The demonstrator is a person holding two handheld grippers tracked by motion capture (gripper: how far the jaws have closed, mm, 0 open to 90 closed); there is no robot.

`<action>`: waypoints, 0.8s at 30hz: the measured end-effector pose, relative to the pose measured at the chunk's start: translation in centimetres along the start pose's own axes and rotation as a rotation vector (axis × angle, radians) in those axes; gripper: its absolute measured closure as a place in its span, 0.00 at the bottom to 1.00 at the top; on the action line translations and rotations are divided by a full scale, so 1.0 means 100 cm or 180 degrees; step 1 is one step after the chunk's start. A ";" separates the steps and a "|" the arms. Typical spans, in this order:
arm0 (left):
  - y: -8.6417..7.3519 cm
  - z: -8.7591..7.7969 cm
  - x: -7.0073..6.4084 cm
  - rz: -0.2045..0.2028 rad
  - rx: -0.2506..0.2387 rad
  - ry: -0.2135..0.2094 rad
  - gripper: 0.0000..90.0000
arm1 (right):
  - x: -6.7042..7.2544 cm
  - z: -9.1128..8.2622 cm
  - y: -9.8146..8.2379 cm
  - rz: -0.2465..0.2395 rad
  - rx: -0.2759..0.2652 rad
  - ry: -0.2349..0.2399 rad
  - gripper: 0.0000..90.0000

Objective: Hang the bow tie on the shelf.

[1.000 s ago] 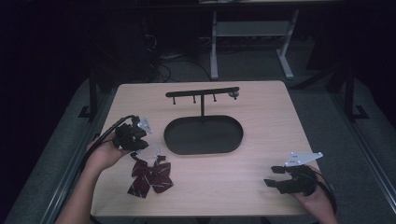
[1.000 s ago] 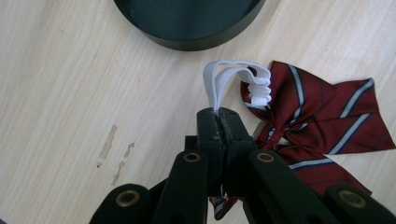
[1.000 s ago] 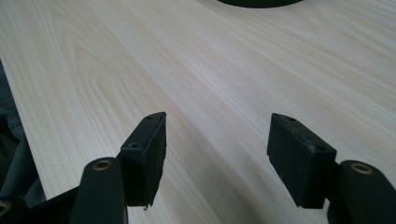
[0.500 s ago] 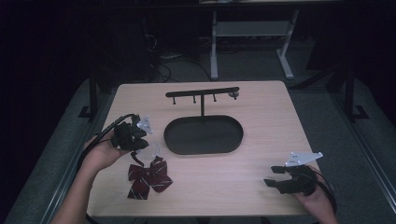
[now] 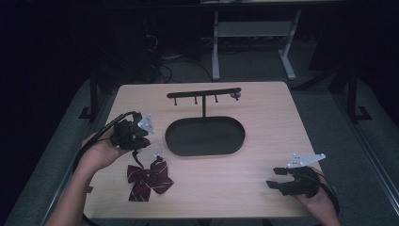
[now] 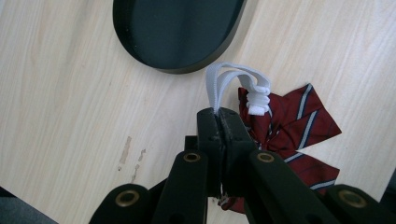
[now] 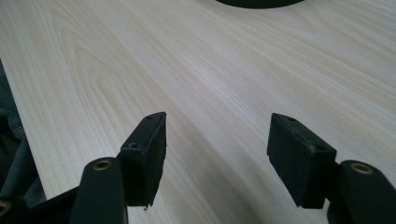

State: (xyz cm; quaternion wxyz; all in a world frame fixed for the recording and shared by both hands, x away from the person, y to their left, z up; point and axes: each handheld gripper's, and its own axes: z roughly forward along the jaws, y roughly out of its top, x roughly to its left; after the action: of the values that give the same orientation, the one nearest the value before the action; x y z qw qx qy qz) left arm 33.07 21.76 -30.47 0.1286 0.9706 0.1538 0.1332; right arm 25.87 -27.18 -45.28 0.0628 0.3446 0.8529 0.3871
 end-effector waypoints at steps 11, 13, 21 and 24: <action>0.006 -0.010 -0.001 0.0063 -0.0022 0.0006 0.98 | 0.000 0.000 0.000 -0.0002 -0.0002 -0.0002 0.41; 0.008 -0.012 0.000 0.0066 -0.0034 0.0014 0.98 | 0.000 0.000 0.000 0.0001 -0.0006 -0.0002 0.41; 0.011 -0.014 0.002 0.0088 -0.0018 -0.0004 0.98 | -0.001 0.000 -0.001 0.0033 -0.0011 -0.0001 0.41; 0.012 -0.015 0.002 0.0105 -0.0008 -0.0019 0.98 | -0.002 -0.001 -0.001 0.0040 -0.0012 0.0006 0.41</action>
State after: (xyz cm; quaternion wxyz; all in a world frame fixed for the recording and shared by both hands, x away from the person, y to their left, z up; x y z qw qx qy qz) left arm 33.17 21.01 -28.65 0.1280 0.9732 0.1372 0.1326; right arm 25.93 -27.36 -45.32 0.0603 0.3495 0.8501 0.3894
